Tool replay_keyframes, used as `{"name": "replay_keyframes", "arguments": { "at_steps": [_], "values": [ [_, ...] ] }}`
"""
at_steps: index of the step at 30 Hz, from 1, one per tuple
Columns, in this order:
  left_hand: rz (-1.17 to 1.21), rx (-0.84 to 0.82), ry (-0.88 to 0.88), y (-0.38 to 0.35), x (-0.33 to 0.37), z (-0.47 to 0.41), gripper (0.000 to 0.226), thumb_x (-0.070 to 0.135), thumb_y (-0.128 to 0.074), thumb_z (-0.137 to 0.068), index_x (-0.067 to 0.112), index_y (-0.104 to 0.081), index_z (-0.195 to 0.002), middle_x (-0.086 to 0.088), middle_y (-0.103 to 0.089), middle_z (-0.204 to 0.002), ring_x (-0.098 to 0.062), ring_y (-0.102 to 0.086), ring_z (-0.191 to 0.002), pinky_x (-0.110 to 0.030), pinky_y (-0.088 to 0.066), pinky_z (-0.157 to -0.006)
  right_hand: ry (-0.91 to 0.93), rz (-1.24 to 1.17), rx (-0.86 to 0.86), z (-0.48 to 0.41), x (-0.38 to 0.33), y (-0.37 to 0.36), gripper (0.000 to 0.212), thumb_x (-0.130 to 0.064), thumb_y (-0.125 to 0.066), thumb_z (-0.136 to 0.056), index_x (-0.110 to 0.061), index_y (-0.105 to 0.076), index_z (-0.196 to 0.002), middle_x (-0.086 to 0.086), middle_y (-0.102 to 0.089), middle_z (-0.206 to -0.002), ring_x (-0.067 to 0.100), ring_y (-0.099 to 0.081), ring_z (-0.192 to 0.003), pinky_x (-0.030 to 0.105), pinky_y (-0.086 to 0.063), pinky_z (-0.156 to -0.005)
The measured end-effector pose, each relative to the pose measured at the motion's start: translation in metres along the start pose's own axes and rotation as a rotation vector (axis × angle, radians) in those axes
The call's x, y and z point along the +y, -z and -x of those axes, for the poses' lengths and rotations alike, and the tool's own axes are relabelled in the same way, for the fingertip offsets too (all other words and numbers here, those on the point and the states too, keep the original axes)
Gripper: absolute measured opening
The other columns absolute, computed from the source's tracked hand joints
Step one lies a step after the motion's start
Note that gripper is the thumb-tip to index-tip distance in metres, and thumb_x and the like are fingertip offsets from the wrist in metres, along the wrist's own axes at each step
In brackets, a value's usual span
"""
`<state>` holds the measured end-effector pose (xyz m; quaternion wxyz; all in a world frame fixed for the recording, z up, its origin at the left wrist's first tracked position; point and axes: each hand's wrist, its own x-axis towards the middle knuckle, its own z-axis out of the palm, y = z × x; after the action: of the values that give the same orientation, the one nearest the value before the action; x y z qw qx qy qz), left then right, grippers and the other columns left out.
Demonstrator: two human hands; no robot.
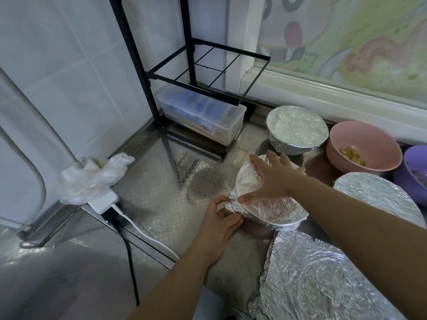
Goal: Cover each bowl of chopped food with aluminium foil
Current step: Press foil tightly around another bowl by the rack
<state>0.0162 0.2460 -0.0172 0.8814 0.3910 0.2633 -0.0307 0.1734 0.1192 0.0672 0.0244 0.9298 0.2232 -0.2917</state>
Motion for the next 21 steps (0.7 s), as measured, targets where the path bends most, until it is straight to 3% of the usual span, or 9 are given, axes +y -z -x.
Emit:
{"name": "replay_keyframes", "arguments": {
  "at_steps": [7, 9, 12, 17, 19, 21],
  "values": [
    [-0.359, 0.050, -0.199, 0.003, -0.003, 0.007, 0.051, -0.003, -0.067, -0.090, 0.026, -0.048, -0.127, -0.027, -0.060, -0.097, -0.025, -0.065, -0.084, -0.050, -0.053, -0.093, -0.011, -0.009, -0.008, 0.000, 0.000, 0.000, 0.142, -0.102, -0.055, -0.045, -0.049, 0.017, -0.155, 0.000, 0.024, -0.167, 0.042, 0.018, -0.152, 0.083, -0.005, -0.109],
    [-0.544, 0.072, -0.301, 0.004, -0.003, 0.009, 0.051, 0.007, -0.069, -0.092, 0.037, -0.048, -0.126, -0.026, -0.061, -0.101, -0.027, -0.067, -0.085, -0.047, -0.057, -0.088, -0.013, -0.012, -0.009, -0.001, 0.000, 0.000, 0.143, -0.103, -0.055, -0.043, -0.049, 0.018, -0.154, 0.000, 0.024, -0.167, 0.042, 0.018, -0.153, 0.083, -0.005, -0.109],
    [-0.836, 0.089, -0.452, 0.009, -0.005, 0.009, 0.052, 0.017, -0.069, -0.093, 0.051, -0.047, -0.125, -0.004, -0.068, -0.091, -0.020, -0.067, -0.082, -0.030, -0.055, -0.080, -0.017, -0.023, -0.007, -0.001, 0.000, -0.001, 0.143, -0.103, -0.055, -0.043, -0.050, 0.017, -0.154, -0.001, 0.024, -0.167, 0.042, 0.018, -0.153, 0.083, -0.004, -0.109],
    [-0.891, 0.077, -0.508, 0.014, -0.004, 0.007, 0.041, 0.014, -0.071, -0.091, 0.041, -0.062, -0.119, 0.022, -0.066, -0.116, 0.005, -0.061, -0.106, -0.012, -0.046, -0.092, -0.012, -0.020, -0.003, 0.000, -0.001, -0.001, 0.141, -0.102, -0.055, -0.046, -0.049, 0.017, -0.155, 0.000, 0.023, -0.167, 0.042, 0.017, -0.152, 0.083, -0.004, -0.109],
    [-0.891, 0.086, -0.502, 0.016, -0.001, 0.005, 0.035, 0.015, -0.072, -0.090, 0.037, -0.067, -0.116, 0.021, -0.066, -0.111, 0.007, -0.062, -0.102, -0.009, -0.046, -0.088, -0.012, -0.021, -0.005, 0.000, -0.001, -0.001, 0.142, -0.102, -0.055, -0.045, -0.048, 0.016, -0.155, 0.000, 0.023, -0.168, 0.042, 0.017, -0.152, 0.083, -0.005, -0.109],
    [-0.882, 0.071, -0.482, 0.017, 0.004, 0.002, 0.026, 0.015, -0.071, -0.090, 0.032, -0.073, -0.110, 0.014, -0.067, -0.104, 0.002, -0.065, -0.092, -0.016, -0.050, -0.084, -0.013, -0.016, -0.006, 0.001, -0.001, -0.001, 0.142, -0.103, -0.055, -0.045, -0.048, 0.016, -0.155, 0.001, 0.023, -0.167, 0.043, 0.017, -0.152, 0.083, -0.005, -0.109]
  ]
}}
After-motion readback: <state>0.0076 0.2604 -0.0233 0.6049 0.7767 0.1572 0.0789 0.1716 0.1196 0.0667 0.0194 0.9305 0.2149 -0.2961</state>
